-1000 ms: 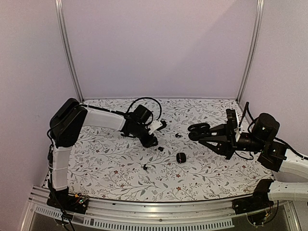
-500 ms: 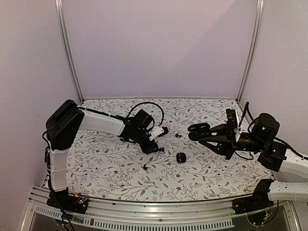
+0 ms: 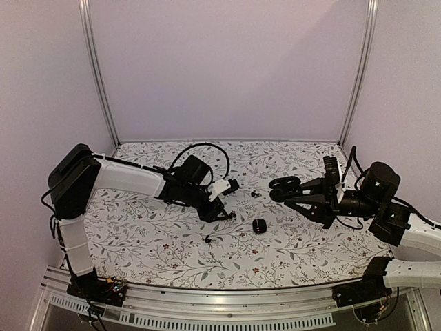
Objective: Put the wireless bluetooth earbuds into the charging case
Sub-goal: Adjust the right earbud at the center of the board, then pick up the right earbud from the center of the board, then insert the right earbud into the right side groove of the charging case.
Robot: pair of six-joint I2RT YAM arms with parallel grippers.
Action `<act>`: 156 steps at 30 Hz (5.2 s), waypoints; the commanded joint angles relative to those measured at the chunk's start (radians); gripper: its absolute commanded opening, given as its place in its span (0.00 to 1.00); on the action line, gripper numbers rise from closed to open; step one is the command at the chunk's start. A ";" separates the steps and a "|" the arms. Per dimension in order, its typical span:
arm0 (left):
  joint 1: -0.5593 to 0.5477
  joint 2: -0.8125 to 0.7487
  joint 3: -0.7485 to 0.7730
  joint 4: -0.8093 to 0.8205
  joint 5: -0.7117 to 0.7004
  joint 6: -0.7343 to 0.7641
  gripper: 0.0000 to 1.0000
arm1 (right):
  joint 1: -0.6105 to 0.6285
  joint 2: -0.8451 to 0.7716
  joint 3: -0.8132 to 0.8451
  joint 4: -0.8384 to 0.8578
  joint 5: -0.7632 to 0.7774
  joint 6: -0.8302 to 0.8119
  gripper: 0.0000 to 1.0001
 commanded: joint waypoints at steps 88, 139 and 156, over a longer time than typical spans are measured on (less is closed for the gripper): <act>-0.003 -0.381 -0.119 0.186 0.151 -0.059 0.00 | -0.004 0.015 0.007 0.018 -0.102 -0.004 0.12; -0.556 -0.370 0.343 -0.172 -0.301 0.153 0.00 | 0.036 0.154 0.138 -0.060 -0.194 -0.148 0.11; -0.561 -0.257 0.464 -0.321 -0.364 0.144 0.05 | 0.043 0.150 0.134 -0.068 -0.183 -0.153 0.11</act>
